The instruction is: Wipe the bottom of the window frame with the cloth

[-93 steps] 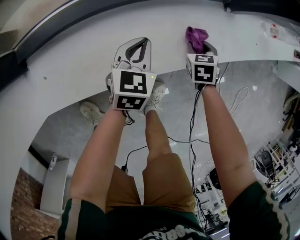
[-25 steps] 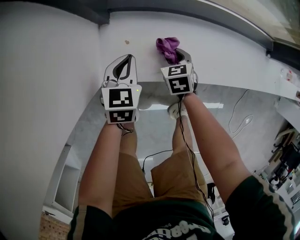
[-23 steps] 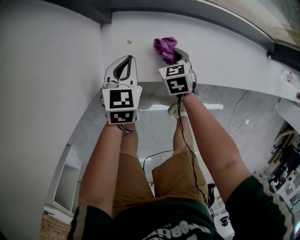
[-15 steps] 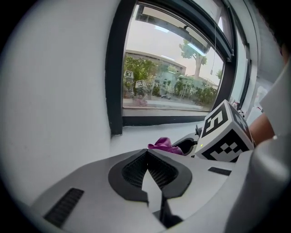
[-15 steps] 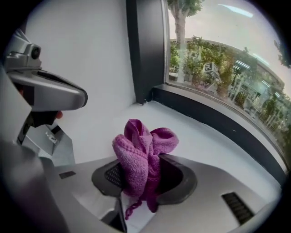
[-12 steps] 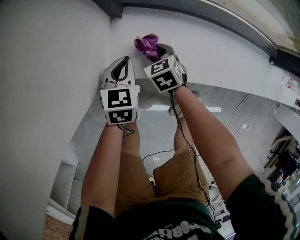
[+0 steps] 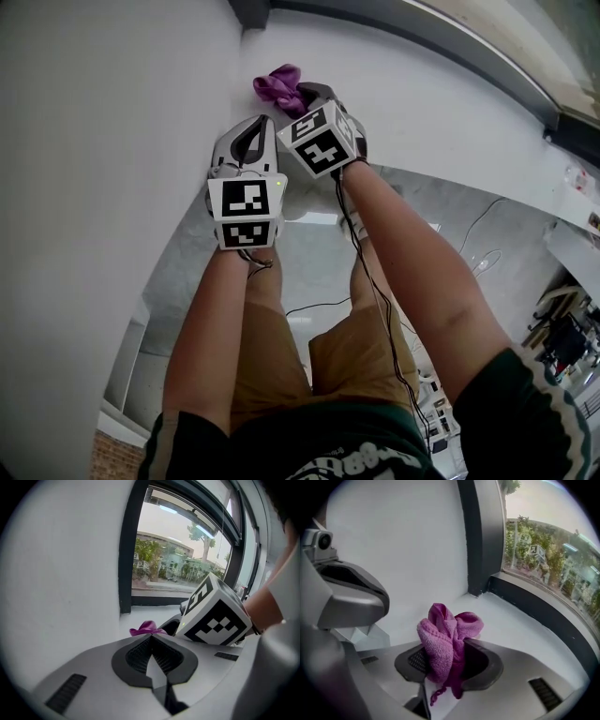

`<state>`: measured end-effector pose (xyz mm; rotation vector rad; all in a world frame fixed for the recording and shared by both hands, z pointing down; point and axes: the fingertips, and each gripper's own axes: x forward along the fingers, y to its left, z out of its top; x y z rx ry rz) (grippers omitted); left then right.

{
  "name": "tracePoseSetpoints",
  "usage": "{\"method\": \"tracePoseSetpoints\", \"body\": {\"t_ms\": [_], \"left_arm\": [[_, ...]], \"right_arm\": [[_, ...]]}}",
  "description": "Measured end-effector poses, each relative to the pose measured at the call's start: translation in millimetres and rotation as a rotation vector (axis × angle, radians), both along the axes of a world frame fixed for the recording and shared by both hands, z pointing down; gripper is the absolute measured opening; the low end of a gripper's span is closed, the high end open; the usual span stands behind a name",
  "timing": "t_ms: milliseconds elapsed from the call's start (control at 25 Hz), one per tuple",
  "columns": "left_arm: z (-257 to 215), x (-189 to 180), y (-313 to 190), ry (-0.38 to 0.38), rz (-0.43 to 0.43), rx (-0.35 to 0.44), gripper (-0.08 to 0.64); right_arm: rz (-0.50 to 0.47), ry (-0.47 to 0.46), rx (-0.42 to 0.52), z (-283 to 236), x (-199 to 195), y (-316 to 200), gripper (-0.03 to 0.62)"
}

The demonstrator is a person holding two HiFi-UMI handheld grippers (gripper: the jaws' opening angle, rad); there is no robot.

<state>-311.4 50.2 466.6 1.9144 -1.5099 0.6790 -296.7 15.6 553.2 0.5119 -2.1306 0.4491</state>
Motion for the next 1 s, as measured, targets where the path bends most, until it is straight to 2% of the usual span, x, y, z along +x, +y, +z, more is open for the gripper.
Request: {"method": "tracePoseSetpoints", "body": {"t_ms": [160,360,520,640,760,920,1000], "left_arm": [[4,12,-1,0.011,0.019,-0.009,0.008],[-9,18,0,0.003,0.041,0.009,0.008],[-43,1,6,-0.015,0.019,0.040,0.008],[-82,-6,16,-0.012,0.017,0.064,0.008],[-137,6,8,-0.033,0.024,0.091,0.008],[-246,42,-12,-0.074,0.115,0.189,0.008],[-298,64,-12,-0.071,0.156,0.225,0.008]], "right_arm": [[-0.049,-0.064,-0.059,0,-11,5,0.166],[-0.009,-0.151,-0.028,-31,0,-1,0.166],[0.043,-0.222,-0.023,-85,8,-2,0.166],[0.113,-0.301,-0.020,-143,18,1,0.166],[0.123,-0.344,0.042,-213,44,-2,0.166],[0.148,-0.379,0.156,-324,90,-7,0.166],[0.154,-0.406,0.194,-380,112,1,0.166]]}}
